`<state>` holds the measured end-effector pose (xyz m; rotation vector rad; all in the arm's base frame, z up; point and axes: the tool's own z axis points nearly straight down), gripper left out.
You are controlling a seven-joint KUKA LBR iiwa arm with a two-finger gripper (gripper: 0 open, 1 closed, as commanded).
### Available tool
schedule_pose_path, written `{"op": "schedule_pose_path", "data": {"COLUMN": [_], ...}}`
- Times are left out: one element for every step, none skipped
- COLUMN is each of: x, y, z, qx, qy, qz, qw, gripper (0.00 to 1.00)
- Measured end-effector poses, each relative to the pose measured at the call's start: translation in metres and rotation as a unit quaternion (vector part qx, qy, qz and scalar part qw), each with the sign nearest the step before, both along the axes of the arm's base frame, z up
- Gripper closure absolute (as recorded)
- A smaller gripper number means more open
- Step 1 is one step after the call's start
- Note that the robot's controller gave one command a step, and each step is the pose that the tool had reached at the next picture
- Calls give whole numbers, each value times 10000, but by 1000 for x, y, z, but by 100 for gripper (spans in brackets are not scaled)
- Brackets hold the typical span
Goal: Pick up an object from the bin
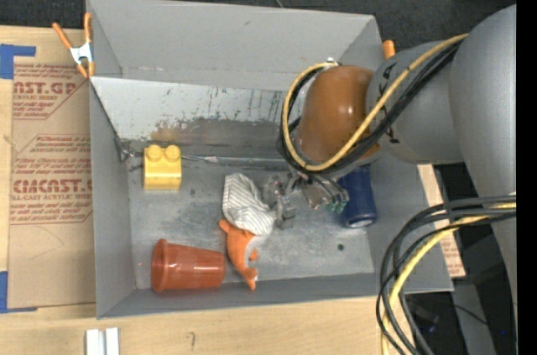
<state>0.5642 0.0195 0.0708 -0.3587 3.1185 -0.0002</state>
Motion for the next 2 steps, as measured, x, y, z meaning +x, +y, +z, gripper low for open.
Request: {"op": "schedule_pose_path", "data": {"x": [0, -2], "y": [0, 1], "z": [0, 167], "qx": [0, 0], "qy": [0, -34], "qz": [-2, -64], "qw": [10000, 10000], "gripper": [100, 100]}}
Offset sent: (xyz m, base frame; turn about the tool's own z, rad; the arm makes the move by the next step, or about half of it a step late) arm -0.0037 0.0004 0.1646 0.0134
